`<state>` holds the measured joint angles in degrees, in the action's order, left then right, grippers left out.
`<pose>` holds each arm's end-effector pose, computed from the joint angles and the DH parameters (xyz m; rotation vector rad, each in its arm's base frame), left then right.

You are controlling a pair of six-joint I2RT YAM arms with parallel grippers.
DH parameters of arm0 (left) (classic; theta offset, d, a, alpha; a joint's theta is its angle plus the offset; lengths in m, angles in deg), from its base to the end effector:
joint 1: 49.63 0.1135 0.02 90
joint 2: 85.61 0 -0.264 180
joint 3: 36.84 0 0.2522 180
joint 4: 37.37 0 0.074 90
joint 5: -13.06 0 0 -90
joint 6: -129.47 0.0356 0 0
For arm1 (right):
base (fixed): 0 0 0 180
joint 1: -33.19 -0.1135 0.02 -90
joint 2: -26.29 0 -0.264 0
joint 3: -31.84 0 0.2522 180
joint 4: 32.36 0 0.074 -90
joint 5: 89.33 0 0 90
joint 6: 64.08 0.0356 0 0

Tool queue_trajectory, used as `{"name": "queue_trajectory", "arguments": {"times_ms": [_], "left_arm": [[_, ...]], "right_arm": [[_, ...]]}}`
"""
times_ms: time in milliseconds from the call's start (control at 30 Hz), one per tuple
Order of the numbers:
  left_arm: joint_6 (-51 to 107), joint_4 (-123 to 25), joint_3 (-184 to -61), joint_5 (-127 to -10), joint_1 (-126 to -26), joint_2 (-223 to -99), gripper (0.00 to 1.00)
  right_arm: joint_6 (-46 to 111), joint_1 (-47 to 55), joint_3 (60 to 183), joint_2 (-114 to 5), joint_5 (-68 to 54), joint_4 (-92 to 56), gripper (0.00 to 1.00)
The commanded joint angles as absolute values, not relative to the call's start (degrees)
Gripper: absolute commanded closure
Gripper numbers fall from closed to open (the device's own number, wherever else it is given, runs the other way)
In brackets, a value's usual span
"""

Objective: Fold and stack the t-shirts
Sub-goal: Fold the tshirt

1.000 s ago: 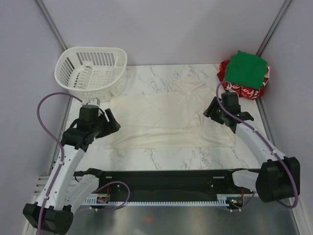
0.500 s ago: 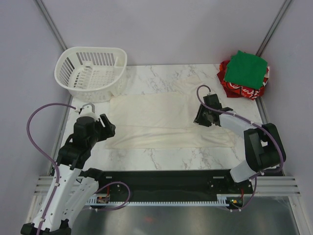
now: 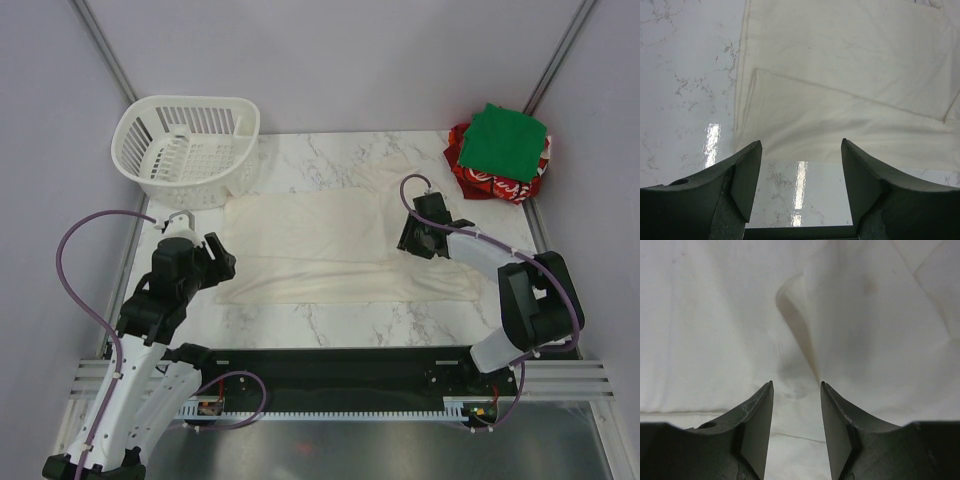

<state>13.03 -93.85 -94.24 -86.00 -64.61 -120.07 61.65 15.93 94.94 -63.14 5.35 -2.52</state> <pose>0.1227 -0.0270 0.3009 -0.3066 2.1365 -0.2496 0.2915 0.0875 0.1747 0.4433 2.5278 0.2543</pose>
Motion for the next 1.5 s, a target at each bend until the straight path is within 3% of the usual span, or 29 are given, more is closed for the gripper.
{"name": "queue_trajectory", "arguments": {"times_ms": [0, 467, 667, 867, 1067, 1267, 1333, 1367, 1467], "left_arm": [[15.38, -91.56, -94.02, -87.57, -64.66, -119.97, 0.28], [15.30, -91.65, -93.93, -88.01, -64.66, -119.89, 0.28], [15.30, -91.73, -93.84, -88.19, -64.66, -119.62, 0.28], [15.30, -91.65, -93.84, -88.27, -64.66, -119.45, 0.28], [15.30, -91.65, -93.84, -88.36, -64.74, -119.27, 0.28], [15.30, -91.65, -93.75, -88.54, -64.66, -119.18, 0.28], [15.30, -91.73, -93.84, -88.71, -64.74, -119.10, 0.28], [15.30, -91.73, -93.75, -88.71, -64.66, -119.10, 0.28], [15.30, -91.73, -93.67, -88.80, -64.66, -118.92, 0.28]], "right_arm": [[60.99, 15.87, 95.96, -61.51, 7.35, -2.43, 0.50], [61.34, 15.87, 94.65, -65.03, 5.50, -5.24, 0.51], [61.34, 15.43, 94.82, -66.08, 4.88, -5.86, 0.56], [61.17, 15.17, 95.34, -64.50, 5.50, -4.80, 0.68], [60.81, 13.86, 98.68, -62.92, 5.50, -2.69, 0.97], [60.73, 11.22, 105.44, -66.69, 3.75, -3.30, 0.99], [59.76, 10.34, 109.29, -69.76, 1.03, -4.27, 0.93], [58.45, 9.73, 110.80, -70.82, 0.84, -3.84, 0.69], [55.64, 9.54, 117.57, -74.42, 4.94, -1.73, 0.37]]}}
